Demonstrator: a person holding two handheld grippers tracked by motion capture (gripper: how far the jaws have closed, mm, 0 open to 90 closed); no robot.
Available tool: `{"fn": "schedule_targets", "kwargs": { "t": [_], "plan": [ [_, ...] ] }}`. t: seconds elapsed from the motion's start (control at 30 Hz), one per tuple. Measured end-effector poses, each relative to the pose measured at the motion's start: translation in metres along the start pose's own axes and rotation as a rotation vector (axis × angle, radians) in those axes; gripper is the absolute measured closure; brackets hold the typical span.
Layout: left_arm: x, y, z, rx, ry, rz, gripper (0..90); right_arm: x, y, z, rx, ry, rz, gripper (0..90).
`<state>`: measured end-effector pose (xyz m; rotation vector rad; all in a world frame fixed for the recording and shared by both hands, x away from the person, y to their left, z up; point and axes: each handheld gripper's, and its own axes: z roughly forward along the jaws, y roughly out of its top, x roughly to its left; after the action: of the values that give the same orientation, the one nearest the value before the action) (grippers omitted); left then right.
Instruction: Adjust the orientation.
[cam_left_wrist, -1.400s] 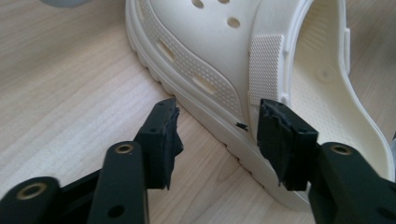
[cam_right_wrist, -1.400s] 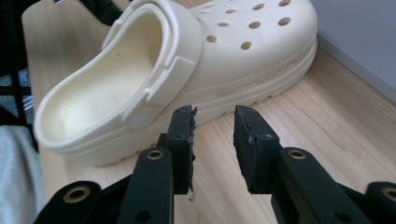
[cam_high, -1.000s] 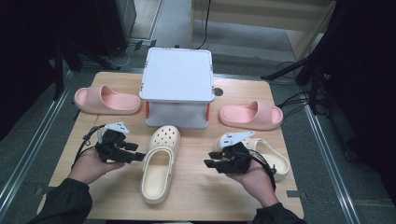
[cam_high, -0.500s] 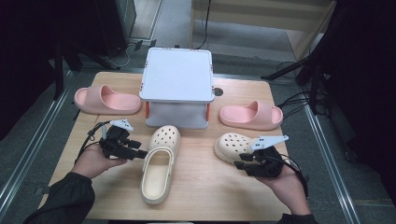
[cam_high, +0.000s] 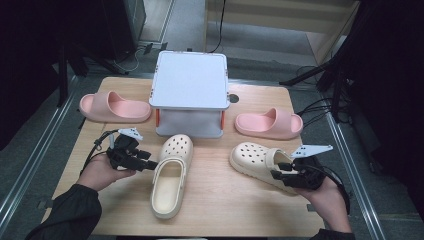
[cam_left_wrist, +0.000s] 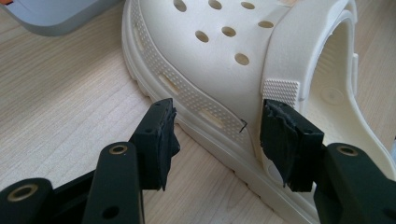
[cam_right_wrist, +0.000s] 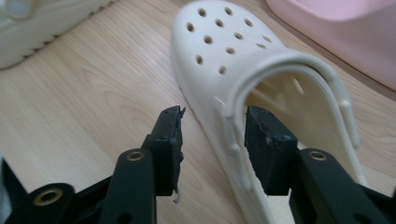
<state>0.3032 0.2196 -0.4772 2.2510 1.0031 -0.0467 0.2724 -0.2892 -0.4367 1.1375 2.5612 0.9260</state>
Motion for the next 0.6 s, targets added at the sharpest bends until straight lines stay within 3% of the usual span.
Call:
{"fn": "schedule_targets", "kwargs": {
  "t": [0.13,0.17,0.33,0.5,0.6],
  "plan": [
    [0.001,0.0,0.001,0.004,0.003,0.0,44.1,-0.007,-0.003,0.012,0.018,0.005,0.02,51.3],
    [0.0,-0.001,0.001,0.004,0.003,0.0,44.0,-0.009,-0.003,0.023,0.048,0.019,0.013,52.2],
    [0.0,-0.003,0.001,0.002,0.005,0.001,43.8,-0.011,0.002,0.036,0.063,0.033,-0.009,57.5],
    [0.0,-0.007,0.0,0.006,0.009,0.001,43.8,-0.009,0.009,0.044,0.046,0.025,-0.044,73.1],
    [0.001,-0.008,-0.001,0.008,0.013,0.005,43.7,-0.01,0.01,0.045,0.049,0.034,-0.034,74.3]
  ]
}}
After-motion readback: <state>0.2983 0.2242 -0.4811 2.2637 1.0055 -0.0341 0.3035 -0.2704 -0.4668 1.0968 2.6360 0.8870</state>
